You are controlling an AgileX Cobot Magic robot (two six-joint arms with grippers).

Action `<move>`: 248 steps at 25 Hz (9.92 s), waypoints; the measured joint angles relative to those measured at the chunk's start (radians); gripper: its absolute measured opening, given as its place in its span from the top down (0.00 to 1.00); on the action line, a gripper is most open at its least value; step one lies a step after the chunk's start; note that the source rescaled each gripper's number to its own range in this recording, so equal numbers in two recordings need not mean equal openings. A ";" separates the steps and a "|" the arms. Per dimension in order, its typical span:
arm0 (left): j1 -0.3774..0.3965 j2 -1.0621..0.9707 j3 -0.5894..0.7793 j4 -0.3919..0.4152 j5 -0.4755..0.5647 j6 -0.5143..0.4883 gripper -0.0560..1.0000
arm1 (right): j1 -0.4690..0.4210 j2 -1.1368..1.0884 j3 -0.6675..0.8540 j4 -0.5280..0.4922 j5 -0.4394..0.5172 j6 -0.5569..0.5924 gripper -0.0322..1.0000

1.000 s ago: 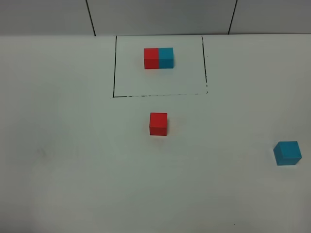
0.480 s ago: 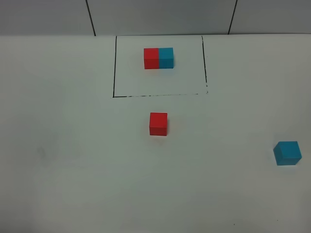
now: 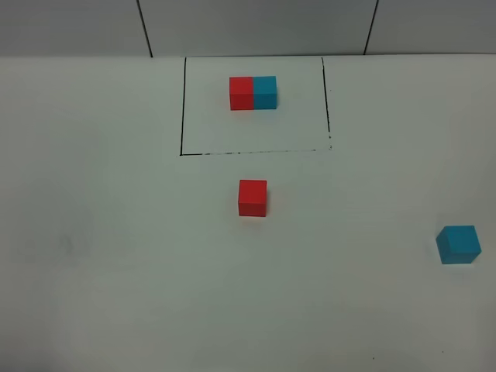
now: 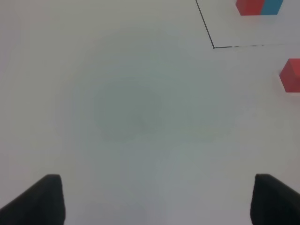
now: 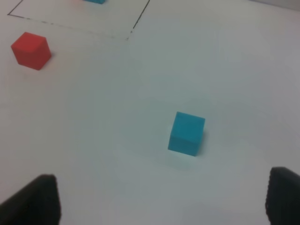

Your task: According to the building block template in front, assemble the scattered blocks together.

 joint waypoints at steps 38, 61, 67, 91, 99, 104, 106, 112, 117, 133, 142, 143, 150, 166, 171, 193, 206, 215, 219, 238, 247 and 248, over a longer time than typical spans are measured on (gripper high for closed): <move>0.000 0.000 0.000 0.000 0.000 0.000 0.15 | -0.145 1.424 -0.317 0.050 -0.293 -0.015 0.06; 0.000 0.000 0.000 0.000 0.000 0.000 0.15 | -0.236 1.742 -0.320 0.125 -0.471 -0.078 0.06; 0.000 0.000 0.000 0.000 0.000 0.000 0.15 | -0.236 1.784 -0.320 0.125 -0.474 -0.078 0.13; 0.000 0.000 0.000 0.001 0.000 0.000 0.15 | 0.177 1.903 -0.740 -0.086 -0.134 -0.796 0.95; 0.000 0.000 0.000 0.001 0.000 0.000 0.15 | 0.252 2.131 -1.081 -0.049 -0.028 -0.890 0.95; 0.000 0.000 0.000 0.001 0.000 0.000 0.15 | 0.261 2.235 -1.215 -0.028 0.039 -0.866 0.95; 0.000 0.000 0.000 0.001 0.000 0.000 0.15 | 0.262 2.258 -1.228 -0.011 0.038 -0.861 0.95; 0.000 0.000 0.000 0.001 0.000 0.000 0.15 | 0.272 2.290 -1.236 0.036 0.023 -0.860 0.95; 0.000 0.000 0.000 0.001 0.000 0.000 0.15 | 0.279 2.303 -1.239 0.040 0.019 -0.857 0.95; 0.000 0.000 0.000 0.001 0.000 0.000 0.16 | 0.323 2.305 -1.239 0.033 -0.020 -0.856 0.95; 0.000 0.000 0.000 0.001 0.000 0.000 0.16 | 0.325 2.305 -1.239 0.048 -0.038 -0.856 0.95; 0.000 0.000 0.000 0.001 0.000 0.000 0.16 | 0.325 2.305 -1.239 0.048 -0.038 -0.856 0.95; 0.000 0.000 0.000 0.001 0.000 0.000 0.16 | 0.327 2.306 -1.239 0.047 -0.039 -0.872 0.95; 0.000 0.000 0.000 0.001 0.000 0.000 0.16 | 0.328 2.306 -1.239 0.051 -0.051 -0.880 0.95; 0.000 0.000 0.000 0.001 0.000 0.000 0.16 | 0.328 2.306 -1.239 0.054 -0.059 -0.865 0.91; 0.000 0.000 0.000 0.002 0.000 0.000 0.16 | -0.082 1.876 -1.120 0.081 0.002 -0.386 0.01; 0.000 0.000 0.000 0.002 0.000 0.000 0.16 | -0.223 1.218 -0.616 0.156 -0.144 -0.333 0.01; 0.000 0.000 0.000 0.002 0.000 0.000 0.16 | -0.223 0.742 -0.314 0.158 -0.143 -0.264 0.00; 0.000 0.000 0.000 0.002 0.000 0.000 0.16 | -0.223 0.544 -0.209 0.158 -0.143 -0.226 0.00; 0.000 0.000 0.000 0.002 0.000 0.000 0.16 | -0.166 0.135 -0.009 0.131 0.000 -0.149 0.00; 0.000 0.000 0.000 0.002 0.000 0.000 0.16 | -0.137 0.032 -0.003 0.100 0.001 -0.105 0.00; 0.000 0.000 0.000 0.002 0.000 0.000 0.16 | -0.137 0.015 -0.002 0.093 0.001 -0.094 0.00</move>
